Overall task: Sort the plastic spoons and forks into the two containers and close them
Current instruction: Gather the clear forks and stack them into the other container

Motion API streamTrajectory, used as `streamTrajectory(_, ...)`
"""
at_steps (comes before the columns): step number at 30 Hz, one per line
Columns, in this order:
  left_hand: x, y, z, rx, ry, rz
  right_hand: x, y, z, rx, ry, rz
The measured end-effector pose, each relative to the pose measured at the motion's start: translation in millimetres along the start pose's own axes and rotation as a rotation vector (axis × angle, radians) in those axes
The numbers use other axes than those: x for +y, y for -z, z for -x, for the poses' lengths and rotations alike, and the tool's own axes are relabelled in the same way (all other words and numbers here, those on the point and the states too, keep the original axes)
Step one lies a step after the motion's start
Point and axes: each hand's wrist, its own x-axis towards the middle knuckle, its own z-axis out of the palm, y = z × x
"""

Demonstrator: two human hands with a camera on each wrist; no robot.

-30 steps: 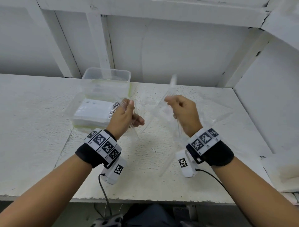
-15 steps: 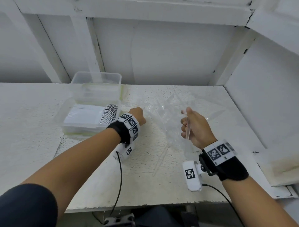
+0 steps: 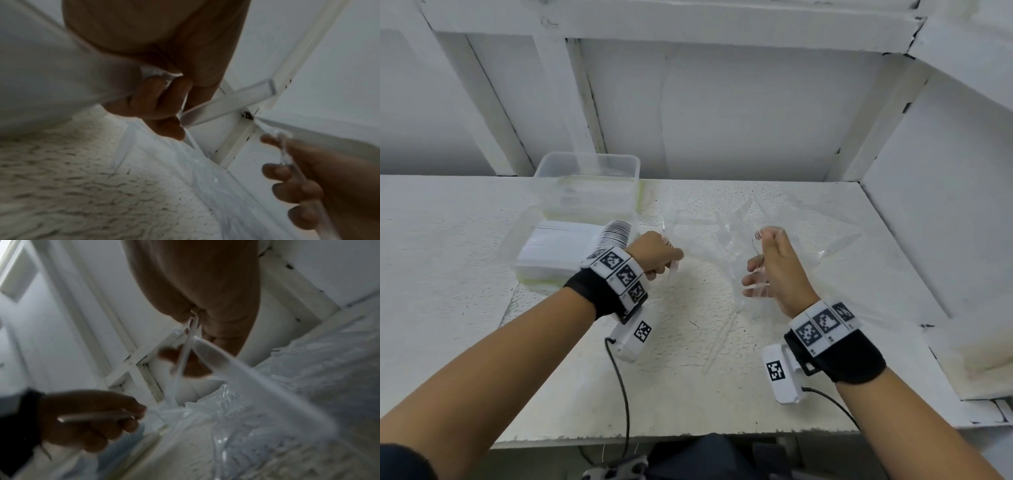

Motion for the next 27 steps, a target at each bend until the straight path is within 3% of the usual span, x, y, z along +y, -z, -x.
streamTrajectory(3,-9.3,10.6,20.5,-0.007,0.002,0.173,3.3,-8.3,-7.1,0.039,0.111,0.215)
streamTrajectory(7,-25.3,19.3,44.2,0.013,0.002,0.249,3.8,-21.9,-20.0,-0.012,0.182,0.479)
streamTrajectory(12,-43.8,24.5,61.7,0.055,-0.078,0.202,7.0,-37.1,-39.2,-0.072,0.144,1.133)
streamTrajectory(16,-55.3,23.8,66.1,0.092,-0.086,0.286,12.5,-46.9,-49.7,-0.109,0.135,1.310)
streamTrajectory(20,-56.4,20.8,73.0,0.107,-0.103,0.400,11.1,-45.6,-50.6,-0.059,0.150,1.245)
streamTrajectory(23,-56.1,19.0,75.0,0.123,-0.113,0.478,-2.9,-41.5,-38.6,0.024,0.258,1.059)
streamTrajectory(25,-54.8,17.6,75.5,0.125,-0.115,0.529,-18.9,-38.6,-25.1,0.061,0.347,0.827)
streamTrajectory(27,-51.9,16.1,76.6,0.106,-0.130,0.574,-36.2,-37.1,-8.9,0.032,0.335,0.482)
